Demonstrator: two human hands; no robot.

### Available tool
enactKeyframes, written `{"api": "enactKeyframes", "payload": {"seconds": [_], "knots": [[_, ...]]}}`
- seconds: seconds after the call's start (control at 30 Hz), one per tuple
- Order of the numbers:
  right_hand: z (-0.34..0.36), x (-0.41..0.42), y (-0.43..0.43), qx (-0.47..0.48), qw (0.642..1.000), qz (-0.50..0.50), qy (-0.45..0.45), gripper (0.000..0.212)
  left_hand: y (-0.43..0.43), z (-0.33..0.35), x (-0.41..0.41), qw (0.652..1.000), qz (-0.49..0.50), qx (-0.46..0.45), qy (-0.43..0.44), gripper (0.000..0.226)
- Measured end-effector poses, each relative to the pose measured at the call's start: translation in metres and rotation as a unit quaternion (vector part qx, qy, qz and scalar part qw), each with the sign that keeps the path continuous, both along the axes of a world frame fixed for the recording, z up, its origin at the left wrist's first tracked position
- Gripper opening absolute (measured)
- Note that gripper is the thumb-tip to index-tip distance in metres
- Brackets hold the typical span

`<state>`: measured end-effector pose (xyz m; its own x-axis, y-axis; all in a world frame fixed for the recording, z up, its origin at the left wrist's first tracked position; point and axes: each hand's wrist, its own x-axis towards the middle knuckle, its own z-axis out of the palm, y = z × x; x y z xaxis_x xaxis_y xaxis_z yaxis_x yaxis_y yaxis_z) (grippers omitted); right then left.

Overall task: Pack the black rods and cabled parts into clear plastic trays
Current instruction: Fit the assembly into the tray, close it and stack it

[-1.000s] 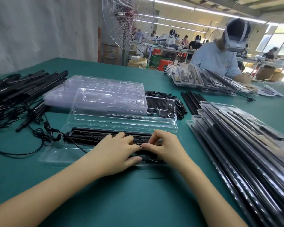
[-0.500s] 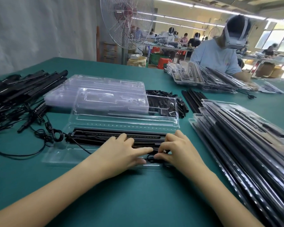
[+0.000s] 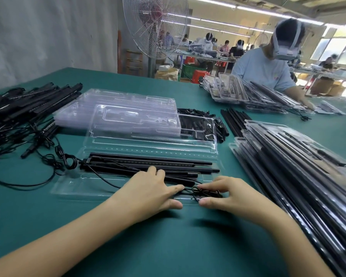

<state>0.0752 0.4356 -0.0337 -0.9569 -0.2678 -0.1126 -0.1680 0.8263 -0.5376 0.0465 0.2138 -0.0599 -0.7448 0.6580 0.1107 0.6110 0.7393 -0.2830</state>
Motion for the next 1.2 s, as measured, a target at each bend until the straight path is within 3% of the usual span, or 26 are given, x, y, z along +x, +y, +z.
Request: {"api": "enactKeyframes", "payload": {"seconds": [0.23, 0.53, 0.77, 0.9, 1.0, 1.1, 1.2], "knots": [[0.002, -0.015, -0.002, 0.079, 0.997, 0.013, 0.004, 0.046, -0.001, -0.002, 0.0, 1.0, -0.002, -0.012, -0.002, 0.063], [0.006, -0.034, 0.001, 0.02, 1.0, -0.01, 0.022, 0.029, -0.002, -0.002, -0.001, 1.0, -0.006, -0.017, -0.002, 0.061], [-0.009, -0.027, -0.018, 0.221, 0.964, -0.006, 0.147, 0.016, -0.003, 0.01, -0.005, 1.0, -0.013, -0.025, 0.01, 0.058], [-0.018, -0.019, -0.019, 0.245, 0.95, -0.011, 0.191, 0.017, 0.004, 0.018, -0.004, 0.996, -0.072, 0.024, 0.052, 0.072], [-0.016, -0.02, -0.023, 0.257, 0.947, -0.005, 0.195, 0.008, 0.022, 0.017, -0.01, 0.993, -0.063, 0.096, -0.033, 0.066], [-0.016, -0.022, -0.025, 0.261, 0.947, -0.003, 0.186, 0.009, 0.036, 0.012, -0.016, 0.983, -0.023, 0.172, -0.058, 0.058], [-0.016, -0.023, -0.024, 0.253, 0.948, -0.009, 0.193, 0.009, 0.044, 0.004, -0.015, 0.975, 0.031, 0.191, -0.106, 0.049]]}}
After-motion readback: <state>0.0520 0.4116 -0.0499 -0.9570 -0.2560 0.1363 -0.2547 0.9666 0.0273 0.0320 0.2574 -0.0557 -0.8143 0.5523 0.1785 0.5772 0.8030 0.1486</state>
